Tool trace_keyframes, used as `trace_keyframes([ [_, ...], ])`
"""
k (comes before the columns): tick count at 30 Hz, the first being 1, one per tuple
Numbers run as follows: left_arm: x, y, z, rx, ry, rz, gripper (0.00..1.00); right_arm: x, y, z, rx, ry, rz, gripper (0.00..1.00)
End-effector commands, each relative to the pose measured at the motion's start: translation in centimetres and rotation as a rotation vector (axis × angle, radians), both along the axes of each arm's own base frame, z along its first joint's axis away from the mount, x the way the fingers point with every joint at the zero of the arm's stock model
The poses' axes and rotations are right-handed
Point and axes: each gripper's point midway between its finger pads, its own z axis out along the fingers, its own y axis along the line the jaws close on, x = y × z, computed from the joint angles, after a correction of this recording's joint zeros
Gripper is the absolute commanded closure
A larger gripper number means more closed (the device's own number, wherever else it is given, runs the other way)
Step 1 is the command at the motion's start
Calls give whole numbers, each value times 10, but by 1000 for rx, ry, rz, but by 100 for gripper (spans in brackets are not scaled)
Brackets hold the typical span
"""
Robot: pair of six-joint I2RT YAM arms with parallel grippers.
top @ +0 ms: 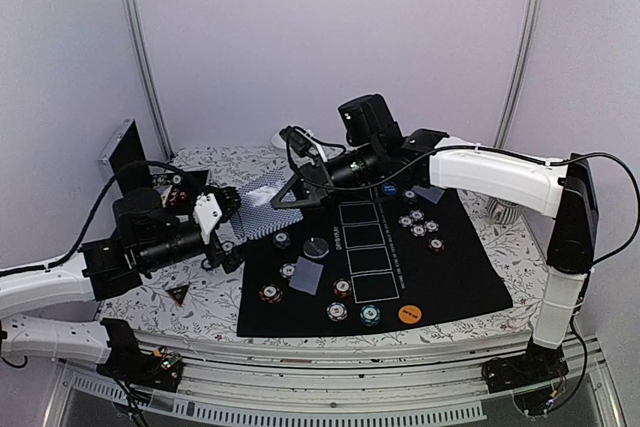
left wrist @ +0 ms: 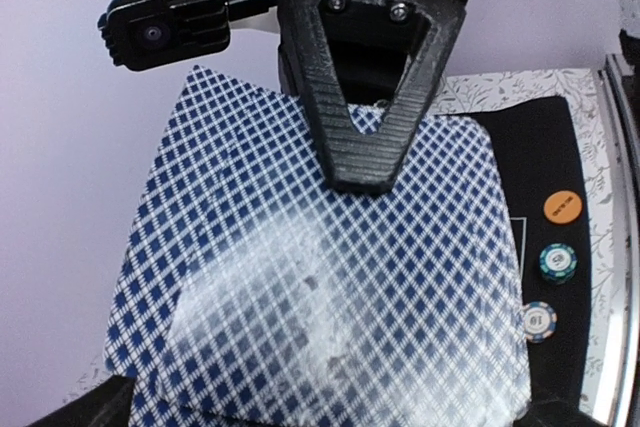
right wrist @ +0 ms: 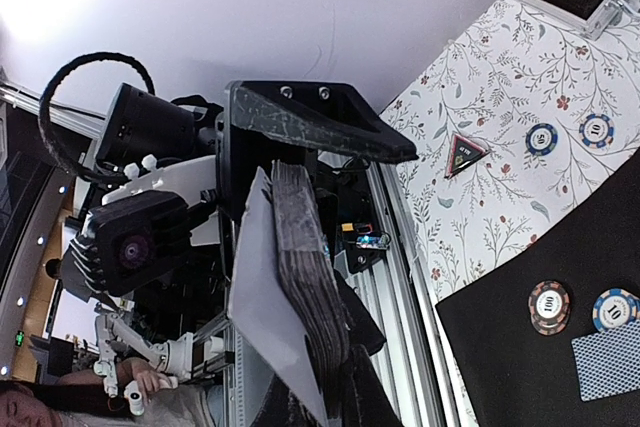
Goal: Distribute texas hold em gaming equipment
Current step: Adjust the face-down deck piles.
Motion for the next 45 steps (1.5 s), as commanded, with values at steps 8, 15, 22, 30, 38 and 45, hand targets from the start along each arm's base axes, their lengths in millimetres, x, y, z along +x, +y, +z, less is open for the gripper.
trace_keyframes([
  [8, -21, -29, 25, -289, 142, -190, 3, -7, 0, 11, 18, 49, 8, 98],
  [15, -21, -25, 23, -363, 139, -183, 5, -8, 3, 6, 16, 69, 15, 98],
  [22, -18, -23, 21, -381, 156, -162, 18, -14, 8, 2, 13, 89, 41, 98],
  [30, -21, -27, 14, -406, 215, -186, 35, -19, 10, 5, 30, 90, 69, 94],
  [38, -21, -30, 13, -420, 239, -192, 39, -24, 14, 6, 46, 94, 92, 90],
  [45, -22, -30, 15, -436, 248, -201, 41, -24, 16, 4, 45, 100, 100, 87],
])
